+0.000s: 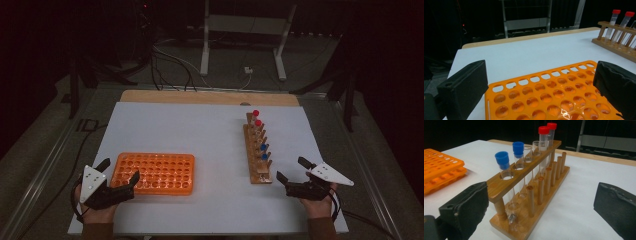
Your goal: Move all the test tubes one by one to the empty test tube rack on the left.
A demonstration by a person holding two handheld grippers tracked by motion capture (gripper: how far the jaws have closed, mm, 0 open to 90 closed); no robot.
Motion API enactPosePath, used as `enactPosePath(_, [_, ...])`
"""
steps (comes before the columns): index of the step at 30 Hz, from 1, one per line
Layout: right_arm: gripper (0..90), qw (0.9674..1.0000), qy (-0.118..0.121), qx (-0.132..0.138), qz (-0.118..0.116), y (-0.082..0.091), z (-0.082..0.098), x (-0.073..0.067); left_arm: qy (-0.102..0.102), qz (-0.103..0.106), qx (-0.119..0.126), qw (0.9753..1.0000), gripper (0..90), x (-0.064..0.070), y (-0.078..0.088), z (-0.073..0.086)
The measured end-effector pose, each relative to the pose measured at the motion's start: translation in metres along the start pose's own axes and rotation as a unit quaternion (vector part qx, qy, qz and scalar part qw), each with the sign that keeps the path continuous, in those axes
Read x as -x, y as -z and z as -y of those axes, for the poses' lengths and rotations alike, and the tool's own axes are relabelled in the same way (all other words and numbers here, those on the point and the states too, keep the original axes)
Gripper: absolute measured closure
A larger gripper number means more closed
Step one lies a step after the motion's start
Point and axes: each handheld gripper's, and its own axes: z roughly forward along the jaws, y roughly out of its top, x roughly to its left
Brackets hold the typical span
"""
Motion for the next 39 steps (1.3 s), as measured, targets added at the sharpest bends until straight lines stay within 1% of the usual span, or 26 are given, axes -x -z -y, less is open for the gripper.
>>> enactPosePath(6, [0.0, 1.0000, -0.002, 0.000, -0.001, 0.000, 0.000, -0.001, 0.002, -0.001, -0.001, 1.0000, 0.3, 0.000, 0.000, 0.000])
enactPosePath(10, [0.0, 1.0000, -0.001, 0.000, -0.003, -0.001, 0.000, -0.001, 0.000, -0.001, -0.003, 1.0000, 0.3, 0.000, -0.001, 0.001])
enactPosePath(14, [0.0, 1.0000, 0.000, -0.002, -0.009, -0.002, 0.000, -0.003, 0.000, -0.003, -0.003, 1.0000, 0.3, 0.000, 0.000, 0.000])
enactPosePath(21, [1.1, 0.9996, -0.001, -0.003, -0.027, -0.006, -0.003, -0.009, 0.002, -0.004, -0.003, 1.0000, 0.3, 0.002, 0.000, 0.000])
enactPosePath(23, [2.9, 0.9995, 0.001, -0.003, -0.033, -0.008, -0.005, -0.012, 0.003, -0.004, -0.004, 1.0000, 0.3, 0.002, -0.001, 0.001])
enactPosePath(26, [4.8, 0.9989, -0.004, -0.006, -0.046, -0.012, -0.009, -0.016, 0.006, -0.004, -0.007, 0.9999, 0.3, 0.002, -0.002, 0.001])
enactPosePath(28, [5.5, 0.9987, -0.001, -0.011, -0.050, -0.016, -0.012, -0.019, 0.010, -0.004, -0.007, 0.9999, 0.3, 0.002, -0.002, 0.002])
enactPosePath(31, [9.1, 0.9982, 0.008, -0.017, -0.057, -0.019, -0.017, -0.023, 0.010, -0.003, -0.008, 0.9999, 0.3, 0.003, -0.001, 0.002])
enactPosePath(37, [17.1, 0.9976, 0.010, -0.030, -0.062, -0.026, -0.026, -0.023, 0.014, -0.005, -0.007, 0.9999, 0.3, 0.003, -0.001, 0.001])
enactPosePath(39, [22.6, 0.9977, 0.013, -0.034, -0.057, -0.028, -0.028, -0.024, 0.015, -0.006, -0.007, 0.9998, 0.3, 0.003, -0.001, 0.001])
